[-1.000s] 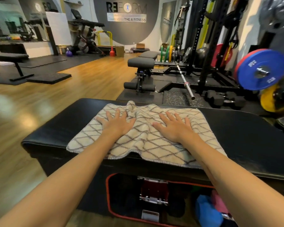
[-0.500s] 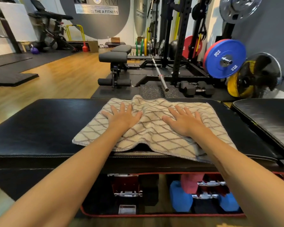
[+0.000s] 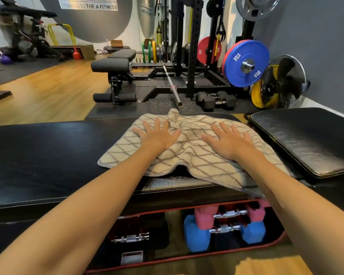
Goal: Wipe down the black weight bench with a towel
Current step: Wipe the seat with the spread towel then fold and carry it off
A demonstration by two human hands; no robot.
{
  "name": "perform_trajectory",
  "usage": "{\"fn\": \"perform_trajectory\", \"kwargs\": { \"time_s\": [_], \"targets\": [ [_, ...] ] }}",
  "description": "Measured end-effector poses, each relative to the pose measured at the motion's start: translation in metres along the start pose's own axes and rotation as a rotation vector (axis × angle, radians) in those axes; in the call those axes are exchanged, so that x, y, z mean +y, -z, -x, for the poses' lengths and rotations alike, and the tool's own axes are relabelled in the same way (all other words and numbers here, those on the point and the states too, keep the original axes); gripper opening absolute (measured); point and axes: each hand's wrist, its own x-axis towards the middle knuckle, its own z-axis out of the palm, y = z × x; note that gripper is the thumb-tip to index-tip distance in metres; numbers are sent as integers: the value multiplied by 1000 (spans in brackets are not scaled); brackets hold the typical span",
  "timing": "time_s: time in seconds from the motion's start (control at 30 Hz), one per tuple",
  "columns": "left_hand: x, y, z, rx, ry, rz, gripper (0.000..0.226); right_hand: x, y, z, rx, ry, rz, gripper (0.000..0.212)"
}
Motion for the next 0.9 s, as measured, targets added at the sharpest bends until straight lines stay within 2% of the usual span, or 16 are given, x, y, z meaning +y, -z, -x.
{"fn": "perform_trajectory", "kwargs": {
  "time_s": [0.6, 0.9],
  "targets": [
    [45, -2, -93, 43, -22, 2, 79, 11, 5, -104, 54, -50, -76, 79],
    [54, -2, -104, 82, -8, -11, 74, 16, 1, -123, 102, -40, -96, 88]
  ]
}}
